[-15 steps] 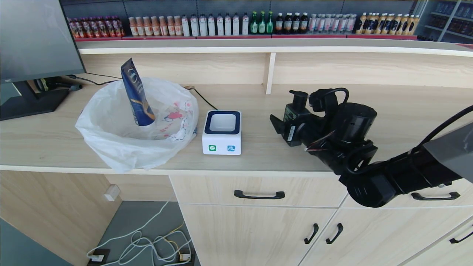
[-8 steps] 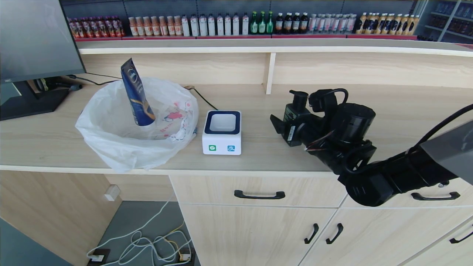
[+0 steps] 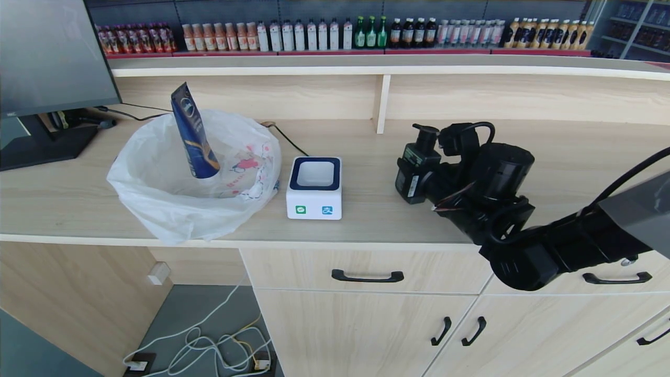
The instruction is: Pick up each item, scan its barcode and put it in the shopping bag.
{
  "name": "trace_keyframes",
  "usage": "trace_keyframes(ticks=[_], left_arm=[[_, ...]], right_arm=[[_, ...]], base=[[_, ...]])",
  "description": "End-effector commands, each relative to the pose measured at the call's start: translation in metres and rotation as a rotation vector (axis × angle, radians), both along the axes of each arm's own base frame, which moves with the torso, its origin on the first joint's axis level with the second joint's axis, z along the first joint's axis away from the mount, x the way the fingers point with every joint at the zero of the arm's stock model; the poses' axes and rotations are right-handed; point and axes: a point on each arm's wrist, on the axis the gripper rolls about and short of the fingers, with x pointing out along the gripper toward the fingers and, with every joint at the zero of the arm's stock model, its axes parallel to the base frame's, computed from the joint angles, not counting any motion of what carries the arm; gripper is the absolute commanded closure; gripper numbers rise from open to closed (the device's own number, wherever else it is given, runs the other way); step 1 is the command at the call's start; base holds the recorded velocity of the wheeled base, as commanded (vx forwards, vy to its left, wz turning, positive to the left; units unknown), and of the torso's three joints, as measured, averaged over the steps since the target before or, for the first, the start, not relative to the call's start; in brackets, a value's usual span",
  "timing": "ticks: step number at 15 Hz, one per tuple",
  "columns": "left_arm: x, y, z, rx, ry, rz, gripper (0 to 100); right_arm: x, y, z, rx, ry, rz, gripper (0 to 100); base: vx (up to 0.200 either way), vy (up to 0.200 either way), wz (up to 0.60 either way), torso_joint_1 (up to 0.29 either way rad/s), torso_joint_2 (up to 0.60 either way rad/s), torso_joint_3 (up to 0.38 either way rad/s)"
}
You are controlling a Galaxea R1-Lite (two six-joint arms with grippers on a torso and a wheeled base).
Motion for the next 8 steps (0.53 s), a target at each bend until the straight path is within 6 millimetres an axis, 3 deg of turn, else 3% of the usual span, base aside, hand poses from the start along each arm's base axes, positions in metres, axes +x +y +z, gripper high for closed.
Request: trace_keyframes(ticks=[1, 5, 8], left_arm=[[0.000, 0.000, 0.000, -0.001, 0.000, 0.000, 0], [0.000, 0.000, 0.000, 0.001, 0.000, 0.000, 0], [0.000, 0.000, 0.000, -0.001, 0.000, 0.000, 0]], right_arm=[[-0.002, -0.001, 0.004, 0.000, -0.011, 0.000, 100], [-0.004, -0.002, 0.008, -0.008, -0.022, -0.002, 100], [-0.013, -0.006, 0.026, -0.006, -0.062, -0.003, 100]], base=[[0.000, 0.000, 0.00, 0.000, 0.00, 0.000], [0.000, 0.000, 0.00, 0.000, 0.00, 0.000], [0.000, 0.000, 0.00, 0.000, 0.00, 0.000]])
